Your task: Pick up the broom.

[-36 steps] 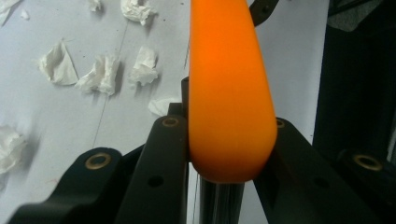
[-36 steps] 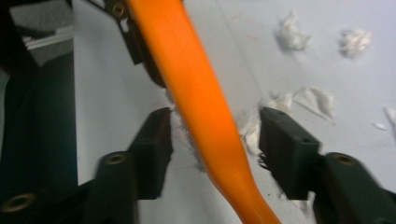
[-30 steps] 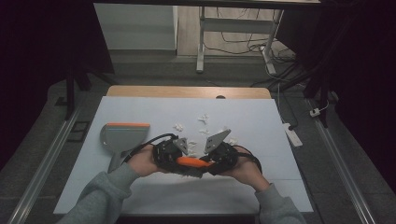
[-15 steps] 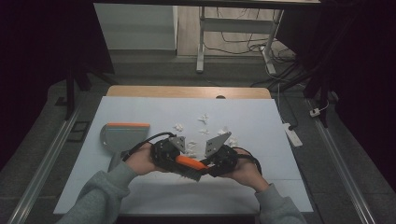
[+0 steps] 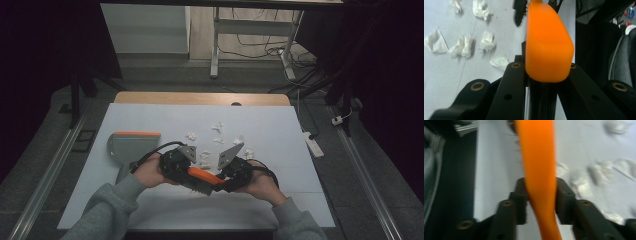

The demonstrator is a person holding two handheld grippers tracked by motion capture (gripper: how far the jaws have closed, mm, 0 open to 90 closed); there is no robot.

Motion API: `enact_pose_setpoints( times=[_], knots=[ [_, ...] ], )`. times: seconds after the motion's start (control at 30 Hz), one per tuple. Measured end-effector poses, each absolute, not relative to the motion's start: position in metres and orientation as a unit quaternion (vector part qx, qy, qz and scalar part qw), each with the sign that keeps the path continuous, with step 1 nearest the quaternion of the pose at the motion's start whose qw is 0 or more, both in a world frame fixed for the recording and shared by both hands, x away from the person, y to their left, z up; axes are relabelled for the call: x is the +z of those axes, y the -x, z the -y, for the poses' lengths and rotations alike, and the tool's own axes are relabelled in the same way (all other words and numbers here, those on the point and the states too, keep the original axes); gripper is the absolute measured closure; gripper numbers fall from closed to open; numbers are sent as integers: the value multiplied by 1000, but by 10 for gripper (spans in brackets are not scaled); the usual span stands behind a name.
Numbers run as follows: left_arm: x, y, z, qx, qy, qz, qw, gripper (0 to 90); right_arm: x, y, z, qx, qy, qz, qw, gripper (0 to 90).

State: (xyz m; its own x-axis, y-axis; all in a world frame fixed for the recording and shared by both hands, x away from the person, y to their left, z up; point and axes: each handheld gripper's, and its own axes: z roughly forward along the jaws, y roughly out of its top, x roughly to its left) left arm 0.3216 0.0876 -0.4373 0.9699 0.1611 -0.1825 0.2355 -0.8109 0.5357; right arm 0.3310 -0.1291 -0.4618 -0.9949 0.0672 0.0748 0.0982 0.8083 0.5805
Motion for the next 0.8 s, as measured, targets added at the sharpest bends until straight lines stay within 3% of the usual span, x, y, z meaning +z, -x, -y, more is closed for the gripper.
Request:
enact_pose_setpoints(
  times=[0.43,0.8],
  knots=[
    [-437,-321,-90,-65,-947,-99,299,801,-464,-337,134,-343,60,935,65,661],
    [-436,-321,-94,-66,-944,-101,308,802,-465,-337,134,-370,73,924,70,667]
  ],
)
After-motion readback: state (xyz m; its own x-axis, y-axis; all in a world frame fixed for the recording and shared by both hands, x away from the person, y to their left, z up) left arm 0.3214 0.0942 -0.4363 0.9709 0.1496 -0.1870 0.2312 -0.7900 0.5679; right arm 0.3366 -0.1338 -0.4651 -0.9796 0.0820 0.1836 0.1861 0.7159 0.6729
